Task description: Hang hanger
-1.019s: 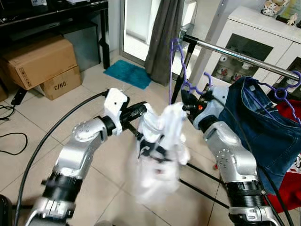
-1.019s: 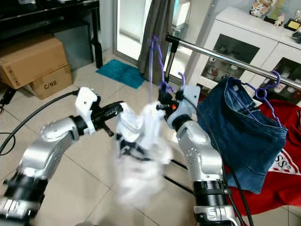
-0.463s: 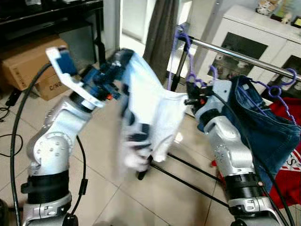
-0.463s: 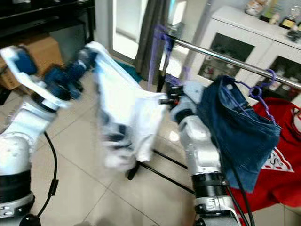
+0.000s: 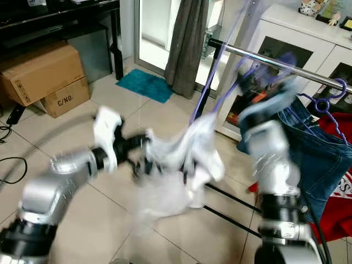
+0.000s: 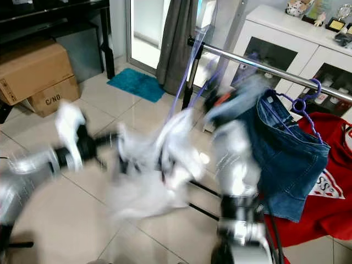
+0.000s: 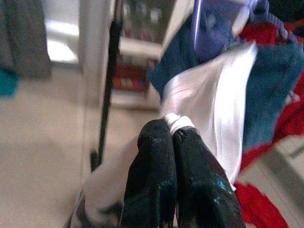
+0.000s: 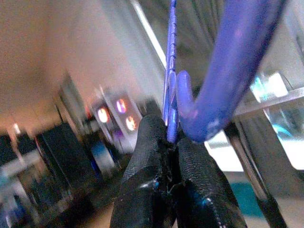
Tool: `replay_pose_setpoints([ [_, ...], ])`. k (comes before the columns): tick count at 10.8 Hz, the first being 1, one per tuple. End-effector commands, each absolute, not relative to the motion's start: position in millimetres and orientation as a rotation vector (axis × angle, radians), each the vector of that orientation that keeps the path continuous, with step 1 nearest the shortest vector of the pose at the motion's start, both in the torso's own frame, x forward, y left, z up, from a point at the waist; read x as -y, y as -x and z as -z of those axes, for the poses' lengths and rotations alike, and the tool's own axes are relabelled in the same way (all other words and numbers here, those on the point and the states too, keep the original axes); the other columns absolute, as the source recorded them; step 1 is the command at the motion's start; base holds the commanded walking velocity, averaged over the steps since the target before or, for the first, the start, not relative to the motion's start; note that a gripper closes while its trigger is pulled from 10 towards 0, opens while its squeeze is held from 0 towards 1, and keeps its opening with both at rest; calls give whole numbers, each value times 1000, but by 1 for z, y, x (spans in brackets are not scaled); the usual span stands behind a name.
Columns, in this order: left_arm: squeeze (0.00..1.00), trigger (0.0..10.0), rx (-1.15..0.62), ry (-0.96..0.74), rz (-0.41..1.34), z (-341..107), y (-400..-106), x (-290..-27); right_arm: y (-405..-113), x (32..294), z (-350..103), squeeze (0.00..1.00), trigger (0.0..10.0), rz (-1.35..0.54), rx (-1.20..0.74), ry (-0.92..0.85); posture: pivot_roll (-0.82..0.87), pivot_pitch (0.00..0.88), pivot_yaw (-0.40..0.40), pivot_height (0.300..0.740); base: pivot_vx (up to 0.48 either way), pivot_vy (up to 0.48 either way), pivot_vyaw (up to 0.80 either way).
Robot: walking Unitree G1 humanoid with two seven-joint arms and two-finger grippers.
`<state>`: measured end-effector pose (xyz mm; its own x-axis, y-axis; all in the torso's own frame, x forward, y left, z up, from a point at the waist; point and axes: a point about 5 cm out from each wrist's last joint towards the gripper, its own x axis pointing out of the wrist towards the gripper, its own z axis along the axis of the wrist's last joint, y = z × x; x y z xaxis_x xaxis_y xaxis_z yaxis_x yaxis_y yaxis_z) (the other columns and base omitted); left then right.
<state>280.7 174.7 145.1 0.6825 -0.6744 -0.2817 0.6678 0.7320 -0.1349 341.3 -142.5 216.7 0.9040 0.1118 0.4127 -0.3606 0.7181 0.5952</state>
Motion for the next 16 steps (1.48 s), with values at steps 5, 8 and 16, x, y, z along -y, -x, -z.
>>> replay_pose_setpoints([
  [5,0,0,-324,-20,724,-134,-267,-189,-341,158,-185,0,0,-212,177,-382,-35,0,-123,740,0,0,0],
  [8,0,10000,-280,-10,487,-121,-256,-201,-294,165,-108,0,10000,-247,-215,-129,-35,0,-127,740,0,0,0],
  [16,0,10000,-184,-4,271,-108,-245,-191,-266,174,-98,0,10000,-85,-282,-206,-42,0,-178,740,0,0,-700],
])
